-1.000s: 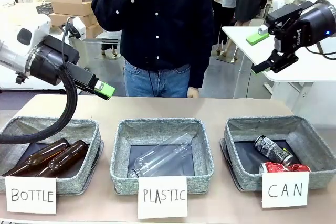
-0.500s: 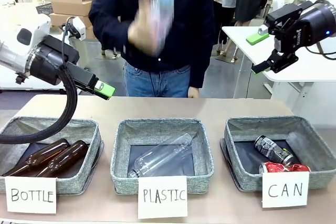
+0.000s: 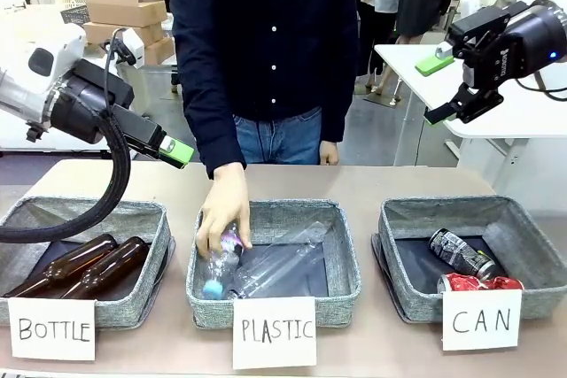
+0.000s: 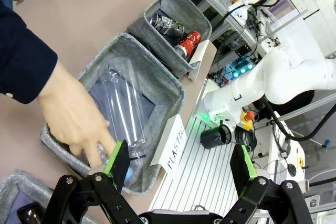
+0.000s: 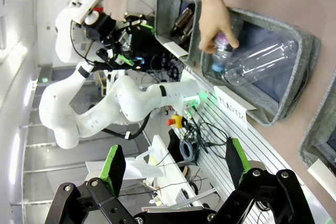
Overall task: Sort the can waste into the basket.
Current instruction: Pick up the can waste from the table and place it in the right Fabric basket.
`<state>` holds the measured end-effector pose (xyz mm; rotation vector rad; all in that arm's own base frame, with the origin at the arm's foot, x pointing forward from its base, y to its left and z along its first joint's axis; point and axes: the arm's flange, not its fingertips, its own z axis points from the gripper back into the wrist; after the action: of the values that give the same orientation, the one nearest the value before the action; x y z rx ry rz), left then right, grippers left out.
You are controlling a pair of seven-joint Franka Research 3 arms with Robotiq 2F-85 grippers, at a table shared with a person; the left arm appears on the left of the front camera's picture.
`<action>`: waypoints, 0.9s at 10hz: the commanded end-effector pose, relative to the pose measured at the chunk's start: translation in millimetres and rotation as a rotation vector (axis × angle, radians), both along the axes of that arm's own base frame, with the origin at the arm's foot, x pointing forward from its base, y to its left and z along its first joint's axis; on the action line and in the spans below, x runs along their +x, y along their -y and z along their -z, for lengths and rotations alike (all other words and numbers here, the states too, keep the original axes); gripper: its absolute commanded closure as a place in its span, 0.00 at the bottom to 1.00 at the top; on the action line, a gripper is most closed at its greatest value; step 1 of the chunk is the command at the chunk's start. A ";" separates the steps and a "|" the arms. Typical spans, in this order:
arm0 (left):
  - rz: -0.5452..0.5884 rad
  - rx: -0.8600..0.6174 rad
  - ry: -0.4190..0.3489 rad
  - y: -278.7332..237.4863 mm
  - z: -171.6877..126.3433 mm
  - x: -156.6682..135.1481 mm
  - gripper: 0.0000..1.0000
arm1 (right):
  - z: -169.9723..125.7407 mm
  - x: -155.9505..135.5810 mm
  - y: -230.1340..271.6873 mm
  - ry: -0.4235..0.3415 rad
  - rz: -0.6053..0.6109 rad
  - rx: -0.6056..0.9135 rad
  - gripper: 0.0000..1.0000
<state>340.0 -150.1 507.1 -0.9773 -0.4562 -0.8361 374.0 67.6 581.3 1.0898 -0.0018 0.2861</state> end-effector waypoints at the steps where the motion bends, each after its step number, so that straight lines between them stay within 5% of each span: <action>1: -0.001 0.006 -0.006 -2.4 -3.8 -0.2 0.00 | 0.8 0.2 1.8 0.014 -0.003 0.019 0.00; 9: -0.001 0.006 -0.006 -2.4 -3.8 -0.2 0.00 | 0.8 0.2 1.8 0.014 -0.003 0.019 0.00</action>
<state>340.0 -150.1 507.1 -0.9773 -0.4562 -0.8361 374.0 67.6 581.3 1.0898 -0.0018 0.2862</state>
